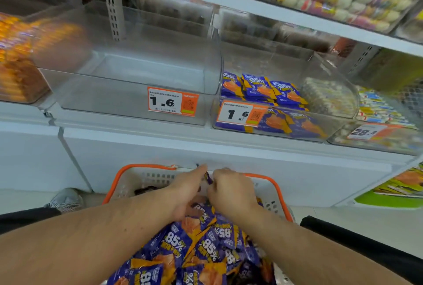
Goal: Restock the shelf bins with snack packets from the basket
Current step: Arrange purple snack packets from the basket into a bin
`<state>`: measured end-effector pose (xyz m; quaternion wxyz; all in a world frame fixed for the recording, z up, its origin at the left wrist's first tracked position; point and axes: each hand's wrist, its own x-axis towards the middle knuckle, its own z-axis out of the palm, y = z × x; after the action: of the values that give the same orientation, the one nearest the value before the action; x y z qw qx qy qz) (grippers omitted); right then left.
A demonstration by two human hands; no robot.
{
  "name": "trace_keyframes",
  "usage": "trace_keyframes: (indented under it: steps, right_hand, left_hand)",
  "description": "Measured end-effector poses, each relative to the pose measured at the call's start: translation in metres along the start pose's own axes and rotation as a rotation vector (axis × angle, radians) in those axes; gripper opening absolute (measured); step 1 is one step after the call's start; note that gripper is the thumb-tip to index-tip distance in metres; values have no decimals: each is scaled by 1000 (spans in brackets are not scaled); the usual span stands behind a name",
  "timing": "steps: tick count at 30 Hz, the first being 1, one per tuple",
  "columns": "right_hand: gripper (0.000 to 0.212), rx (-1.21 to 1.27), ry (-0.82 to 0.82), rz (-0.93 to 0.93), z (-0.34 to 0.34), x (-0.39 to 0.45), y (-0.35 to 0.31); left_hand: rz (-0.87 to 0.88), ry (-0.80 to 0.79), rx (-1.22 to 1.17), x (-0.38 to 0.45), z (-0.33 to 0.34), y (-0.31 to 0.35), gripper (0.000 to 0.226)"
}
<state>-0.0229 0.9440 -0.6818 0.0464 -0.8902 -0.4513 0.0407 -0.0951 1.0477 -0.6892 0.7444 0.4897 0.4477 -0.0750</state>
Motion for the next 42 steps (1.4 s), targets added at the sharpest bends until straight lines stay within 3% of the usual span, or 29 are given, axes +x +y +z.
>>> trace_keyframes:
  steps: [3,5,11,17,19,21,23,25,28,30,33,34,39,42]
  right_hand:
    - [12,-49,154,-227,-16,-4,-4]
    - [16,-38,225,-261,-21,-8,-3]
    - [28,403,420,101,-51,-15,8]
    - [30,1064,281,328,-88,-10,8]
    - [34,1227,371,368,-107,-3,9]
    - [34,1261,549,366,-135,12,19]
    - [34,1273,678,382,-160,35,36]
    - [31,1243,670,469,-177,64,52]
    - [24,1191,538,574,-187,106,70]
    - [16,971,440,532,-179,129,78]
    - [27,325,237,457,-159,144,62]
    - [28,255,188,443,-154,151,61]
    - [14,352,-51,448,-145,156,48]
    - [11,205,-108,415,-144,158,49]
  left_hand:
    - [106,96,-120,-8,6,8,16]
    - [198,172,-97,-9,5,9,14]
    - [605,229,110,-26,5,17,24]
    - [973,134,246,-41,14,50,28]
    - [1137,89,256,-44,12,63,28]
    - [1395,187,410,-44,8,76,32]
    - [1568,475,730,-35,1,87,52]
    - [1521,688,1005,-23,-6,94,69]
    - [1287,702,1230,-12,-12,95,88]
    - [1246,752,1316,-3,-13,91,98]
    - [1263,816,1312,5,-11,88,105]
    - [1266,822,1302,7,-10,88,106]
    - [1259,831,1349,7,-12,88,102]
    - [1278,832,1351,8,-11,89,104]
